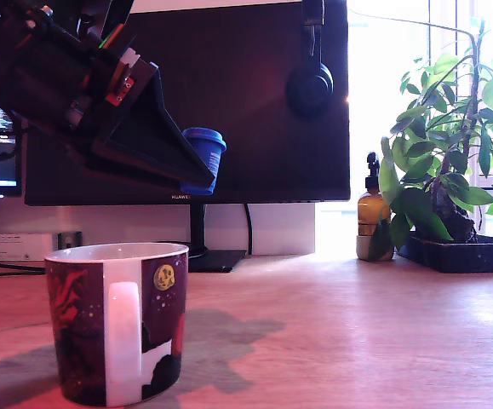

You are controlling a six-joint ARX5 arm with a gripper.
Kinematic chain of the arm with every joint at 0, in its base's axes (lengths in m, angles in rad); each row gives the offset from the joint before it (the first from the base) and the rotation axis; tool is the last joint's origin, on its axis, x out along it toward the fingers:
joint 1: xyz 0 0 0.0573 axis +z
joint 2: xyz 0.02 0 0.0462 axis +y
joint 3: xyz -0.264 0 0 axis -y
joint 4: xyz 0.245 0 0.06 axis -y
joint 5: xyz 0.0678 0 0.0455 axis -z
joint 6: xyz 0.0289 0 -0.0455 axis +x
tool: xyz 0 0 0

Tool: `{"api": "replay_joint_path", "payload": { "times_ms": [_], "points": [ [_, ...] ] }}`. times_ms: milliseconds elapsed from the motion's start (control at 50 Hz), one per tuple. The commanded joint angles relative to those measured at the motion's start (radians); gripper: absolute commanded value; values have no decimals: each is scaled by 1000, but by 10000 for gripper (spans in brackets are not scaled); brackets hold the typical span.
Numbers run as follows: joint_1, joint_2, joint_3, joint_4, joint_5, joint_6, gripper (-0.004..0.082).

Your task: Pick up the coffee capsules from the table one by one and drop them inside the nearest coffee cup

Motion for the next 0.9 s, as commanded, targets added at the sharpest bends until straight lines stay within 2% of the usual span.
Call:
{"api": "replay_joint_path", "payload": {
  "times_ms": [0,500,680,700,880],
  "points": [
    [8,21,-17,13,-7,-3,198],
    [8,21,-17,8,-7,-3,199],
    [-1,19,-17,-19,-5,-19,198],
    [-4,19,-17,-24,-5,-33,198],
    [-26,-8,-16,-75,-6,-36,199]
  ]
}}
